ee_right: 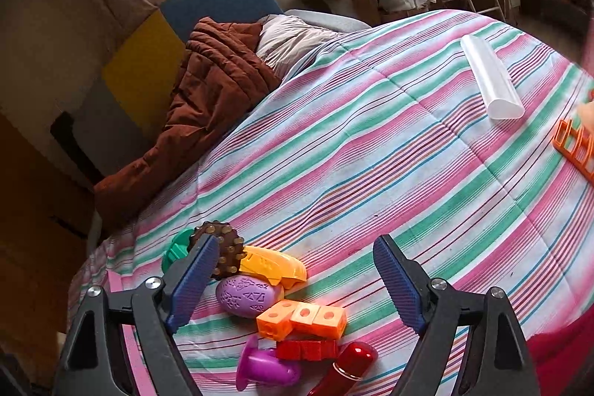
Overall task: Organize rigid objects
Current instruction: 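Move the left gripper to the green plastic stand and grasp it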
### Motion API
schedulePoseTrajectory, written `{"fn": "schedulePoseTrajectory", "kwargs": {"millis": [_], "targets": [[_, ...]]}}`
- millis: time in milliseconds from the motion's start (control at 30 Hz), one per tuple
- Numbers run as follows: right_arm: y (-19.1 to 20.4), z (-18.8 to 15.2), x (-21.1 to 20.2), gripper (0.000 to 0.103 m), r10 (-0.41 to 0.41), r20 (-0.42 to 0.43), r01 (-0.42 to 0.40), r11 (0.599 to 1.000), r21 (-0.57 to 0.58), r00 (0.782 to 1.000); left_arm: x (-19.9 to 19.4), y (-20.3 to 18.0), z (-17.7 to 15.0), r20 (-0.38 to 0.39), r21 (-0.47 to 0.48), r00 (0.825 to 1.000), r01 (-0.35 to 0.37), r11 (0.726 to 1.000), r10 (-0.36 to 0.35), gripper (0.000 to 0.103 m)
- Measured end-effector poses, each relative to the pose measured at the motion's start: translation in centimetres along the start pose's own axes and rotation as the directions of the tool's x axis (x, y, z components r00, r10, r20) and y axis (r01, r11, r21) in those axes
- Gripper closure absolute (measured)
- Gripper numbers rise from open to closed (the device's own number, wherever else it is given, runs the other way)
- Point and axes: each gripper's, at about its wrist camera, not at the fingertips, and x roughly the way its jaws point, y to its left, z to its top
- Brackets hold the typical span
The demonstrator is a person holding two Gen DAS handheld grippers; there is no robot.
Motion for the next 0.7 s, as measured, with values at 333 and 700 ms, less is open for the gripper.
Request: {"fn": "schedulePoseTrajectory", "kwargs": {"millis": [333, 700], "targets": [[0.7, -0.2, 0.2, 0.013, 0.043, -0.021, -0.043, 0.999, -0.015, 0.999, 9.1, -3.0, 4.4, -0.13, -0.106, 0.988, 0.066, 0.992, -0.08, 0.047], [0.7, -0.4, 0.7, 0.012, 0.094, -0.055, -0.094, 0.996, 0.009, 0.994, 15.1, -3.8, 7.6, -0.161, -0.251, 0.982, 0.057, 0.966, -0.099, 0.046]]}}
